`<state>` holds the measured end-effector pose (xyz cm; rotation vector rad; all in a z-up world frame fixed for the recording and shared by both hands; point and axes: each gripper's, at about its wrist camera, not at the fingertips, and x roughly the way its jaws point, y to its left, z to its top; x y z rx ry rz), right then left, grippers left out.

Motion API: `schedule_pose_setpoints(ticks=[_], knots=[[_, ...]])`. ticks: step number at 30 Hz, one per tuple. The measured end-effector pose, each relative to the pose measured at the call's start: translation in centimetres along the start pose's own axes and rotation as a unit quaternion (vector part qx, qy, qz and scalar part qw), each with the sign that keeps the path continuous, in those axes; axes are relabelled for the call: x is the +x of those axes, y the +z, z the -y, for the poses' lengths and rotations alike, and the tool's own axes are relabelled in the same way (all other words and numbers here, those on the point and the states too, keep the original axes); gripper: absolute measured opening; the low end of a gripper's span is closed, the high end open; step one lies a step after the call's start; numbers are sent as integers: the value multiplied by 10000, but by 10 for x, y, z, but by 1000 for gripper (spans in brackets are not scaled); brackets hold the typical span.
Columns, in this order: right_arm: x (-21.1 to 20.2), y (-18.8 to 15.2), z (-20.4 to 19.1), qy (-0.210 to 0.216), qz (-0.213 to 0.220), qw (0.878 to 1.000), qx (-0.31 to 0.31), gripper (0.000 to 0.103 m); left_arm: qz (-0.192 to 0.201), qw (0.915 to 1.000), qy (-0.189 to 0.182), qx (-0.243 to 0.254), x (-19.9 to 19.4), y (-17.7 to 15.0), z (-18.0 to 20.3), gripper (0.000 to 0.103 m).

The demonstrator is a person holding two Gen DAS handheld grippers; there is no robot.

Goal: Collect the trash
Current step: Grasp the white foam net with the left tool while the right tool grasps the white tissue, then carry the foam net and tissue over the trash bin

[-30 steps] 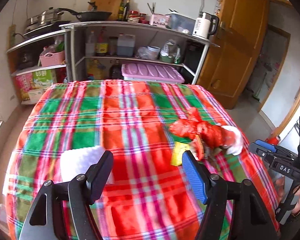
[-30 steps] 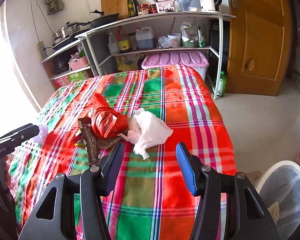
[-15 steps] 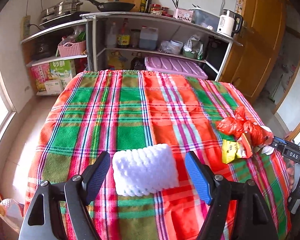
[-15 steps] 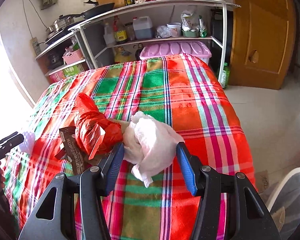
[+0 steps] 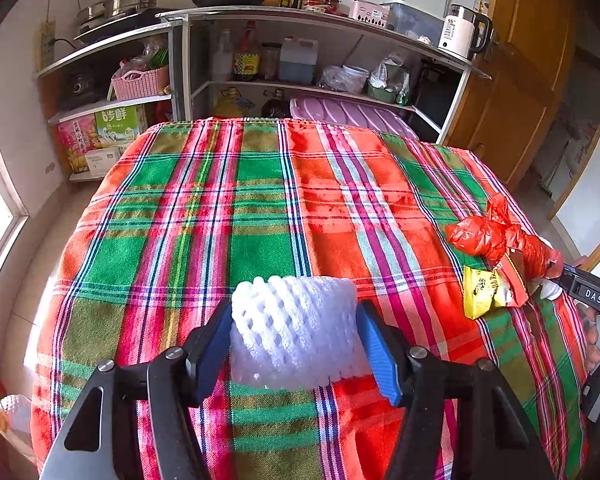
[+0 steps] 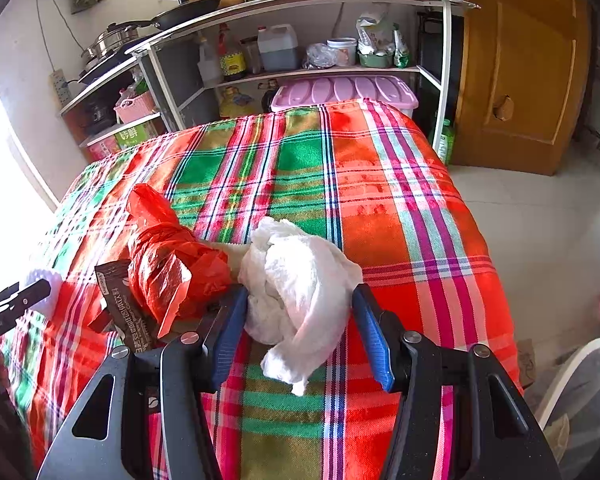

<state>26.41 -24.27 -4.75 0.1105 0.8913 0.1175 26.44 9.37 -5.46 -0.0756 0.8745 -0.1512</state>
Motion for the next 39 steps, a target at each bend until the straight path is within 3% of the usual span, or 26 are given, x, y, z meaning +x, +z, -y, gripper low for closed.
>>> schedule_pose_setpoints(ticks=[6,14,39], knots=[[-3,-1,-4,33,27,10000,-49,24,71,9999,78,117,-7,0,5,43],[-15,-5,-4,5,173,9998,38,10,135,9999,68,79,-16,-3,7,35],[-83,-31,10,281,732,9963,354,7,408,9970,-543,366,-59,-15,59,35]])
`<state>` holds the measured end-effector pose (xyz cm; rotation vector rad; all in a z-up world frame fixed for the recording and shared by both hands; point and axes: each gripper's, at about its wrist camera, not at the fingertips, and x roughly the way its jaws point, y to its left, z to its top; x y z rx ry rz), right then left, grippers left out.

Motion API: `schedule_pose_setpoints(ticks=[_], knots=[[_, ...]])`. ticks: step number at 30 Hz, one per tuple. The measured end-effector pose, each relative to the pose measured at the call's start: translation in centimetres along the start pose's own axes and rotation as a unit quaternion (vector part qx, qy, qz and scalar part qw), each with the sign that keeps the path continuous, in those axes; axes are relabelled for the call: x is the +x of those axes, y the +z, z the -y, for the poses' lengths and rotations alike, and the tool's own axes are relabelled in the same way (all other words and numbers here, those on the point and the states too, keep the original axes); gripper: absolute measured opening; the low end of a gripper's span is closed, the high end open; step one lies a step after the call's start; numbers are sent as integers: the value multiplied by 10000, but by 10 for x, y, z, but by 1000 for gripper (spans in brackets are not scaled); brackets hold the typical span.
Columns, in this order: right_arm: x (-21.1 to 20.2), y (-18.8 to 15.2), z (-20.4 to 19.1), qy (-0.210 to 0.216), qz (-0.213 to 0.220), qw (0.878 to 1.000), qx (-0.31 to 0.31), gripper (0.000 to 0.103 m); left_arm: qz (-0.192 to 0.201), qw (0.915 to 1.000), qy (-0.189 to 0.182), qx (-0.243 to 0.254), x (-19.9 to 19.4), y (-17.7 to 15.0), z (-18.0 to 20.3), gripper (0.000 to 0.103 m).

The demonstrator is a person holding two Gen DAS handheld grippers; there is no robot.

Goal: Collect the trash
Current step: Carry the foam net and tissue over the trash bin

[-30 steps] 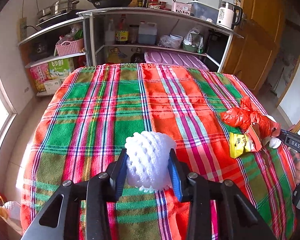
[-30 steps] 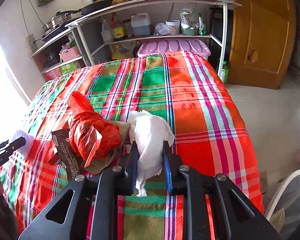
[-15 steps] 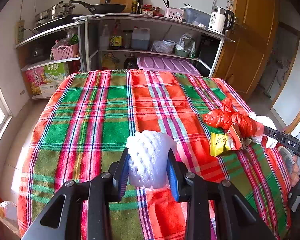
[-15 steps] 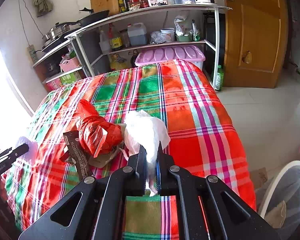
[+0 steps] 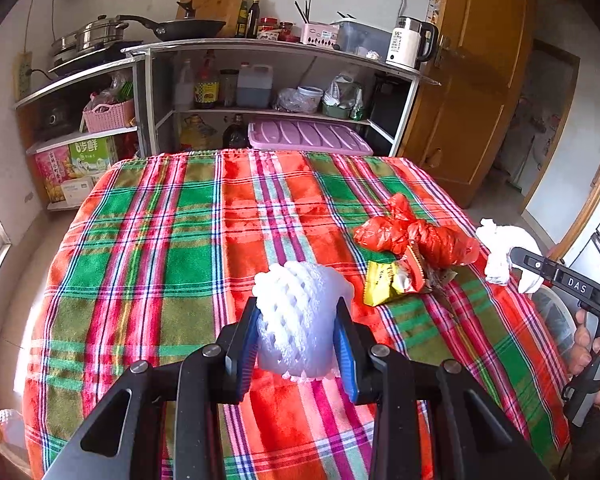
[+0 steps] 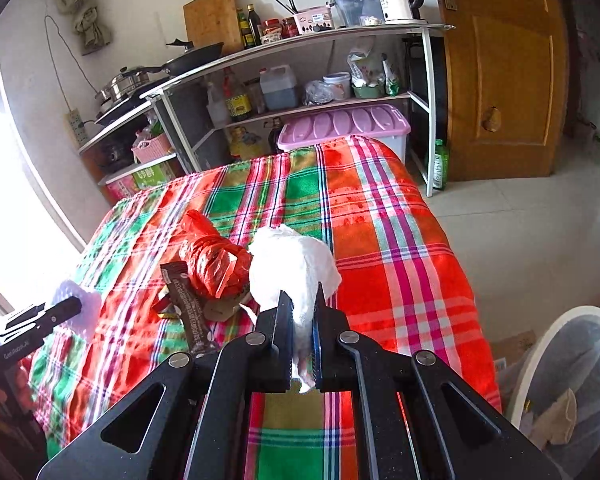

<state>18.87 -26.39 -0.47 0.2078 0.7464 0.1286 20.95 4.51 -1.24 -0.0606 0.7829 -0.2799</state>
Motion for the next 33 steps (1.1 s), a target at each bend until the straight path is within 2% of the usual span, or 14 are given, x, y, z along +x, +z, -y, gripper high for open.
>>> schedule_pose_setpoints(ticks=[8,17,33], knots=[[-39,-12,12,-35,252,9996,122,7,-11,9985,-414,350,0,-1,48,35],[-84,-31,46,-356,501,9971,450,7,-46,9930,-896,770,5,0,110,35],[-169,-60,113,-1088,957,9849,946,7,-163,9702,-1898,1498,16,-6,242,35]])
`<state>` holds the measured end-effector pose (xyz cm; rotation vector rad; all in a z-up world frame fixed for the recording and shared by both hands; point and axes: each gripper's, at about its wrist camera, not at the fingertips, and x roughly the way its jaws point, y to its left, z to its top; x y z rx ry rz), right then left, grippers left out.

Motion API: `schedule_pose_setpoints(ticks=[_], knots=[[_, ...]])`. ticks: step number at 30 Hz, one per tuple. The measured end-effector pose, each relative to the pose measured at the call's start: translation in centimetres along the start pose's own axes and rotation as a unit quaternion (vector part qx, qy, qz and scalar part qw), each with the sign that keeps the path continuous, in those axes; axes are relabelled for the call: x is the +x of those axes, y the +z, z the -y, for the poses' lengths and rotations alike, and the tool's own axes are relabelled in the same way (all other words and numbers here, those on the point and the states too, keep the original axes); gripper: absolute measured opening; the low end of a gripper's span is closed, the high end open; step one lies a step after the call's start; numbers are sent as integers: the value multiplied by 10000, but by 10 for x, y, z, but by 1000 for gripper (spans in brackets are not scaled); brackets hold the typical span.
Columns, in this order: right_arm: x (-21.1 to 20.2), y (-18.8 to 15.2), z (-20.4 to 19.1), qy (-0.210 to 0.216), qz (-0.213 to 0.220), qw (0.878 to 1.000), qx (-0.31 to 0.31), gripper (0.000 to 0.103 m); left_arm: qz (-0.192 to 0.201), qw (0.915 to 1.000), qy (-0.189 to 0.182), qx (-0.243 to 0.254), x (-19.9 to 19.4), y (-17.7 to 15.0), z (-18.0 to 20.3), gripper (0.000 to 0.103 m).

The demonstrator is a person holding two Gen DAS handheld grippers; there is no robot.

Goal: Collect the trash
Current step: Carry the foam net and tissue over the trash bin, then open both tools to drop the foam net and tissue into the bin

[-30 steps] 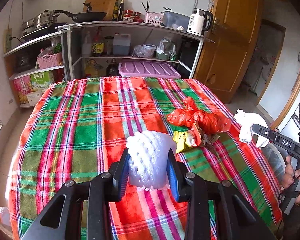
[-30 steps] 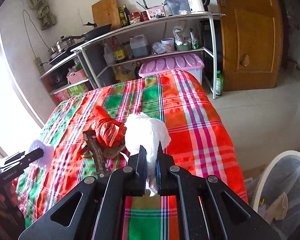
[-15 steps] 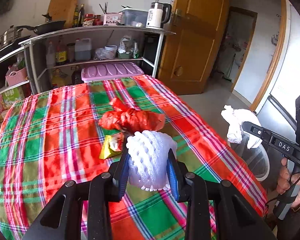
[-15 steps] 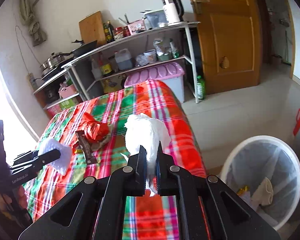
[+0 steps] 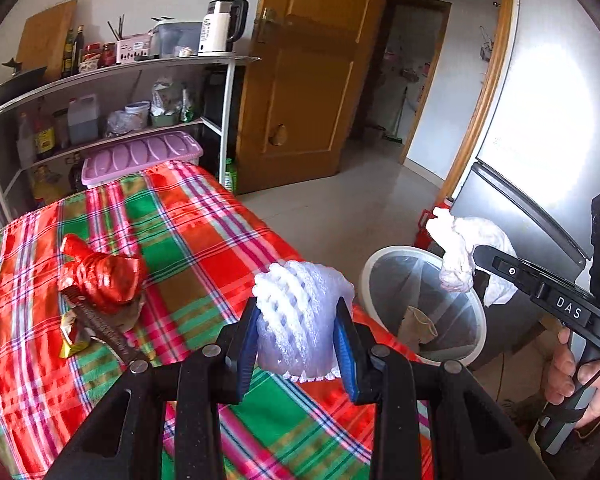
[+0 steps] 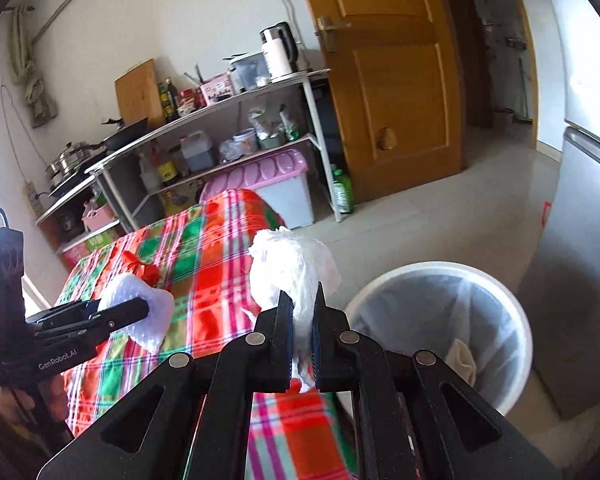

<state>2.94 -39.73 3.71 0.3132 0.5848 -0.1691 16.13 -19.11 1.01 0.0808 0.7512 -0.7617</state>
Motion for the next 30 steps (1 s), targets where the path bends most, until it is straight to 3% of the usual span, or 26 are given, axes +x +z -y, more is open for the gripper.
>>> schedule_pose_setpoints(ticks=[14,21,30], knots=[[-28,-9,75,-628,25,9971,440,7,-314,9961,-589,576,52,20,86,35],[-21,-23,113,-977,-276,9935,516,7,-700,9910,-733,875,102,19,131,36],[6,-37,151,-1138,-727,9889,623,7,-1179,9866,-712,880,154,9,149,36]])
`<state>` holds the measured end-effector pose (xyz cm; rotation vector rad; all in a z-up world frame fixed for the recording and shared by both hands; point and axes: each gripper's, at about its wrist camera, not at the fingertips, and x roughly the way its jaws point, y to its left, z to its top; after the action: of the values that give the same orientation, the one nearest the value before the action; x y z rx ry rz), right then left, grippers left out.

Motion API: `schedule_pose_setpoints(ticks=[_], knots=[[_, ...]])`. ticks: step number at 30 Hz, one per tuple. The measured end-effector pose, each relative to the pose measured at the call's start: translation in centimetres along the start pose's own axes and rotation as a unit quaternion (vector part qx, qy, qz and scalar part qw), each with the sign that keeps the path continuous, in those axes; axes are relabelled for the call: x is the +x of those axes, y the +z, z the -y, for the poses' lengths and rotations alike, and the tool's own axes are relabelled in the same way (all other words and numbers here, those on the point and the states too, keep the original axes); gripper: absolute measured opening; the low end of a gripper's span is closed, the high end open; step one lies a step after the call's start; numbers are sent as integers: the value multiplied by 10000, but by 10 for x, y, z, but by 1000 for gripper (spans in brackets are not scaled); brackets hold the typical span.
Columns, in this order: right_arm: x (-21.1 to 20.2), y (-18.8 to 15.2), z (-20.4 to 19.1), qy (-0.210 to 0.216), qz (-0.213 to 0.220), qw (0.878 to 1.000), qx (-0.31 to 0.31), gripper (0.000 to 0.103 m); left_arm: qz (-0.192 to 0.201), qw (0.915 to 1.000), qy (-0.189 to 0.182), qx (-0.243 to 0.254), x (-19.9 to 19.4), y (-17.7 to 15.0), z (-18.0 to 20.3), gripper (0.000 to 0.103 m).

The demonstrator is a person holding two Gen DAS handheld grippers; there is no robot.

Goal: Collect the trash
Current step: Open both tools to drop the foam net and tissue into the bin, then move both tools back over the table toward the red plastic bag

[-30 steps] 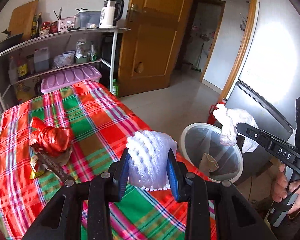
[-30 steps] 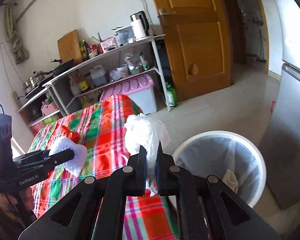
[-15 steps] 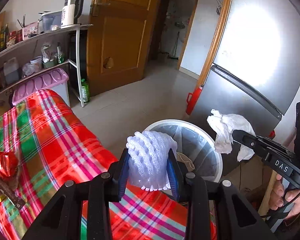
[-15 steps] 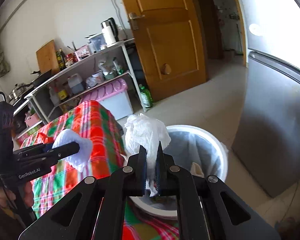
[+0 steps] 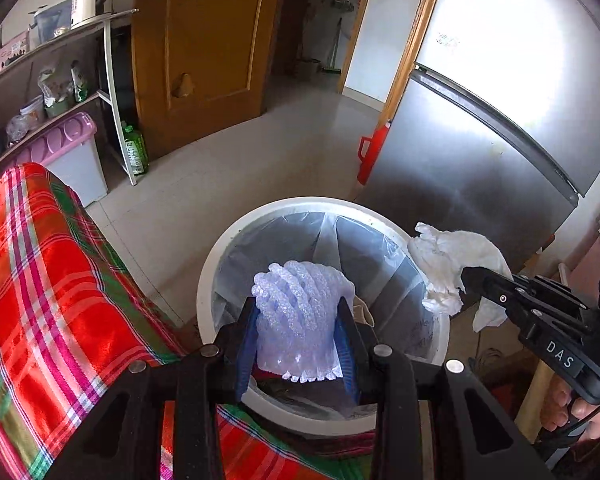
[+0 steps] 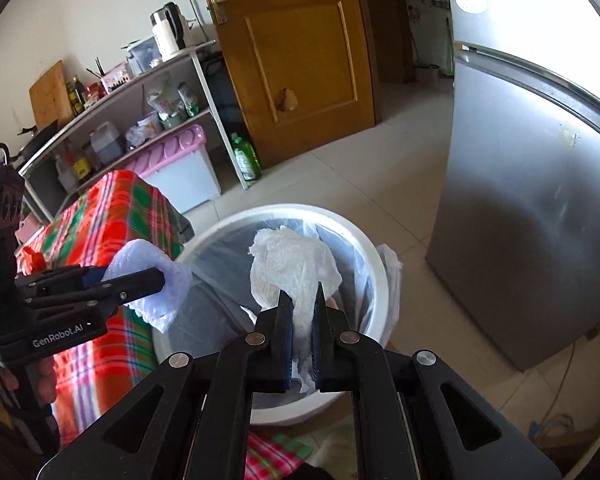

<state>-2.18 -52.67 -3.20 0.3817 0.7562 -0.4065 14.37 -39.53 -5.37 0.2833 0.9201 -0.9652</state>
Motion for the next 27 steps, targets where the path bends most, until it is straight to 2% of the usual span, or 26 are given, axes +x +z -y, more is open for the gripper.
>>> schedule_pose_setpoints(ticks=[5,7,10,14,15,20,27], knots=[[20,-1,3,-50,-222,9997,-10,7,-210,9997,72,-42,18,-1,-3,37],[28,-2,4,-108,-343,9993,-39,8,-288,9995,65,-106,24,-1,-4,41],[34,-3,5,-215,-437,9988,-30,19,-377,9991,110,-128,29,-3,-4,50],[37,-3,9,-178,-453,9988,96,50,-386,9990,77,-189,30,-2,-6,56],[36,-4,10,-170,-434,9988,121,52,-389,9990,104,-193,30,-2,-7,59],[32,-3,10,-171,-391,9990,143,52,-383,9989,66,-267,27,-3,-9,60],[19,-4,2,-175,-239,9995,145,52,-168,9996,1,-228,7,-3,-8,60]])
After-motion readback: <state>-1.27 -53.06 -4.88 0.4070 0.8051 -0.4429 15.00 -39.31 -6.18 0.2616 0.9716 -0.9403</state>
